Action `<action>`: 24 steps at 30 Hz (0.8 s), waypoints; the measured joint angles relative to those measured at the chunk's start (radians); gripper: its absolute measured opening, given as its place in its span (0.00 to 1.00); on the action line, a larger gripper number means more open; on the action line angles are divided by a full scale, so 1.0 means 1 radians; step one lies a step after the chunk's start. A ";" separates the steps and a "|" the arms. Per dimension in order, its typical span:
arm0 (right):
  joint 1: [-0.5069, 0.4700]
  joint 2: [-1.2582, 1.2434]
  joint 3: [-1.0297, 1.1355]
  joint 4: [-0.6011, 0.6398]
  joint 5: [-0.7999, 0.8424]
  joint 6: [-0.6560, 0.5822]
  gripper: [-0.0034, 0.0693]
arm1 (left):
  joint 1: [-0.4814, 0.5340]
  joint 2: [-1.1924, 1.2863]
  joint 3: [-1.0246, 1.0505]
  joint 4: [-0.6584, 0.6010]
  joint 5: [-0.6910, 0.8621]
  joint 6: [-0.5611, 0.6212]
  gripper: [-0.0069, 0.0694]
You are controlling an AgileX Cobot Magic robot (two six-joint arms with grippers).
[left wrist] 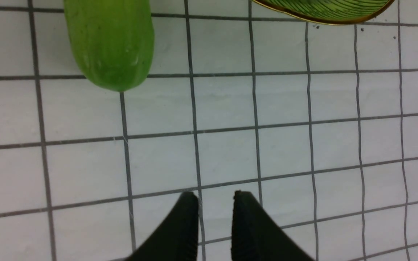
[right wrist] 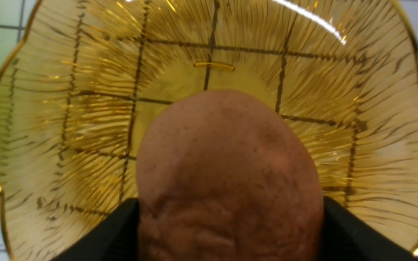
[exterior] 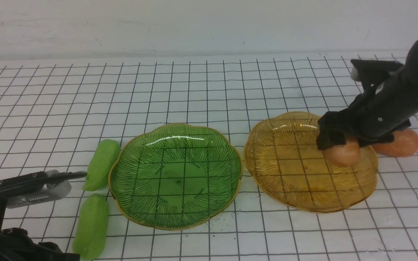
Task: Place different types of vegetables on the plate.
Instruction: 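Put the potato onto the plate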
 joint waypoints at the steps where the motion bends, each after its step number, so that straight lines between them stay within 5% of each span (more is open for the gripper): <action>1: 0.000 0.004 0.000 -0.003 -0.003 0.005 0.78 | 0.000 0.000 0.000 0.000 0.000 0.000 0.25; 6: 0.000 0.011 -0.003 -0.023 -0.015 0.037 0.96 | 0.000 0.000 0.000 0.000 -0.004 0.000 0.25; 14: -0.002 0.011 -0.058 -0.149 -0.012 0.140 1.00 | 0.000 0.000 0.000 0.008 -0.005 0.000 0.25; 24: -0.175 0.025 -0.127 -0.245 0.032 0.607 0.94 | 0.000 0.000 0.000 0.007 -0.011 0.004 0.25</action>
